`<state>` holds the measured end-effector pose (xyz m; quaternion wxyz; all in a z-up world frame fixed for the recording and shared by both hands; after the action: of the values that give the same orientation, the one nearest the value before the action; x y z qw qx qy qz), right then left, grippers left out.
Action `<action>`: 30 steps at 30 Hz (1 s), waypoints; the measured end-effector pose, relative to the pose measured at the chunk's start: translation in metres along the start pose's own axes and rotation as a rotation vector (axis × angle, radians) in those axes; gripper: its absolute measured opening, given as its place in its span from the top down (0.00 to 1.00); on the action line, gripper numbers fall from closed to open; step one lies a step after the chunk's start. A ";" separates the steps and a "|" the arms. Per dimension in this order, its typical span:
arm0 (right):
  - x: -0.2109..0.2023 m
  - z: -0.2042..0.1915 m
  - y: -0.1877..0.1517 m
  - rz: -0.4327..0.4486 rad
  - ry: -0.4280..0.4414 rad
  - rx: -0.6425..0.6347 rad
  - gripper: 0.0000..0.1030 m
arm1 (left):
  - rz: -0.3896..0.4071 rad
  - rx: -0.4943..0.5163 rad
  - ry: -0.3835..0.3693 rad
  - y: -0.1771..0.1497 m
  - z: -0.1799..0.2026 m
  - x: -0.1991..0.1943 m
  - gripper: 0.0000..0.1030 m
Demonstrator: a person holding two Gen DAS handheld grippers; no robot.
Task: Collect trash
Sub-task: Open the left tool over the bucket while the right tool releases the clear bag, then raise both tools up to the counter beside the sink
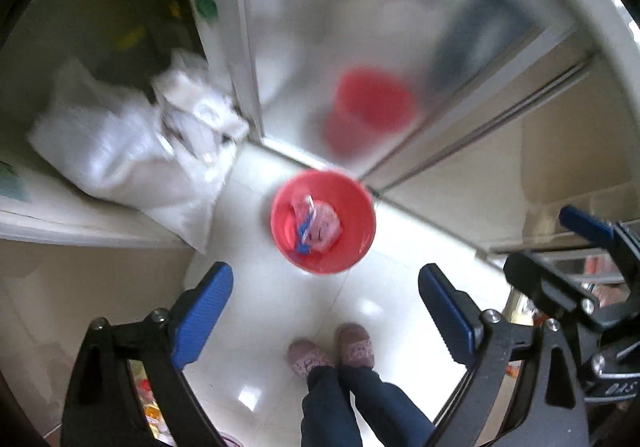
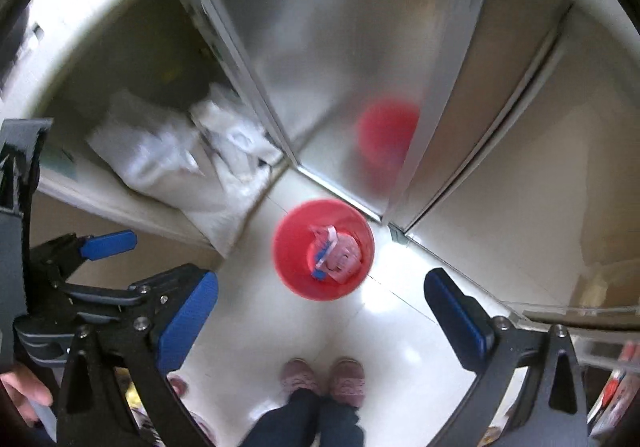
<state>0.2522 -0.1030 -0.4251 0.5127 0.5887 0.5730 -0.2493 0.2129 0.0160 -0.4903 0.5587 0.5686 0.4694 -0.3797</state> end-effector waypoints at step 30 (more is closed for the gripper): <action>-0.233 -0.082 0.141 0.389 0.024 -0.117 0.00 | 0.407 -0.029 -0.003 0.145 -0.042 -0.292 0.10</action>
<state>0.3081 -0.1022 -0.1463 0.5776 0.6603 0.4683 -0.1047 0.2691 0.0353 -0.1665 0.6328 0.6430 0.3495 -0.2529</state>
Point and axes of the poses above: each gripper's, at about its wrist camera, not at the fingertips, and x roughly the way its jaws point, z to its right, y to its top, the point moved 2 cm from there along x, roughly the way its jaws point, and after that the axes turned 14 degrees about y, right-handed, at the moved point
